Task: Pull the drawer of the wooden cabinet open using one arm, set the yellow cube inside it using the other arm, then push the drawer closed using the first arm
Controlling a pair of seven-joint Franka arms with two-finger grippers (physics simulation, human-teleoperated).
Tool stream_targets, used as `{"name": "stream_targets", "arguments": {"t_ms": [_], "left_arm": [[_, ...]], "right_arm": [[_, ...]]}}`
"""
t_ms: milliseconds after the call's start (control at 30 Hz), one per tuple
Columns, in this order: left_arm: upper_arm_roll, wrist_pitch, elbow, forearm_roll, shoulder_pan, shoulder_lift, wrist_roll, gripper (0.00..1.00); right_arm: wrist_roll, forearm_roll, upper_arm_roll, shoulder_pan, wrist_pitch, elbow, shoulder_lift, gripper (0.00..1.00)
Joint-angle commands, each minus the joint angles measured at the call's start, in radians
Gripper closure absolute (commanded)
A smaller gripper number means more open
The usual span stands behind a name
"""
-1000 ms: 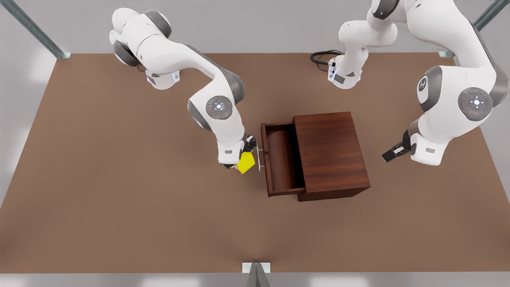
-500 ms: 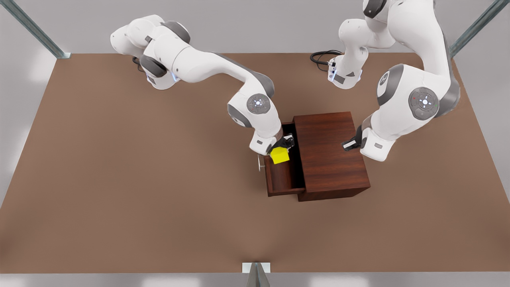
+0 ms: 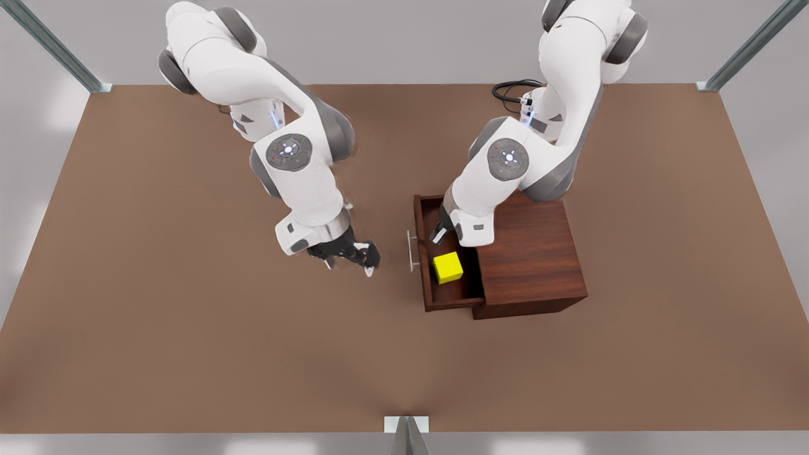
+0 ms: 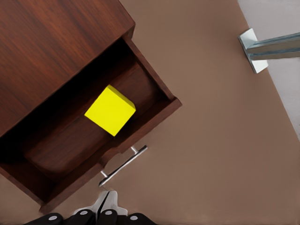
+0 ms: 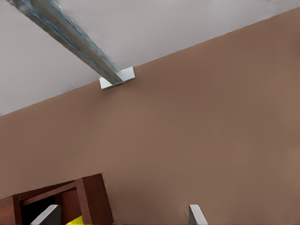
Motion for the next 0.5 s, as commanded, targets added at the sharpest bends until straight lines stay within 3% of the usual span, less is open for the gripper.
{"name": "stream_targets", "arguments": {"t_ms": [0,33,133,200,367,467], "left_arm": [[0.001,0.139,0.001,0.003,-0.019,0.011,-0.942,0.79],[0.001,0.182,0.001,0.003,-0.024,0.026,-0.976,0.79],[0.002,0.378,0.042,0.003,-0.057,0.126,-1.094,0.79],[0.004,0.45,0.042,0.003,-0.105,0.175,-1.112,0.79],[0.004,0.507,0.034,0.002,-0.162,0.27,-1.118,0.79],[0.005,0.352,0.005,0.048,-0.155,0.286,-1.037,0.79]], "right_arm": [[-0.499,0.016,-0.081,-0.052,-0.204,-0.048,-0.102,0.0],[-0.642,0.09,-0.196,-0.047,-0.232,-0.05,-0.133,0.0],[-0.97,0.212,-0.405,-0.046,-0.256,-0.103,-0.176,0.0],[-1.173,0.225,-0.471,-0.046,-0.252,-0.139,-0.188,0.0],[-1.506,0.207,-0.465,-0.046,-0.252,-0.131,-0.156,0.0],[-1.472,0.211,-0.469,-0.138,-0.258,-0.14,-0.161,0.0]]}}
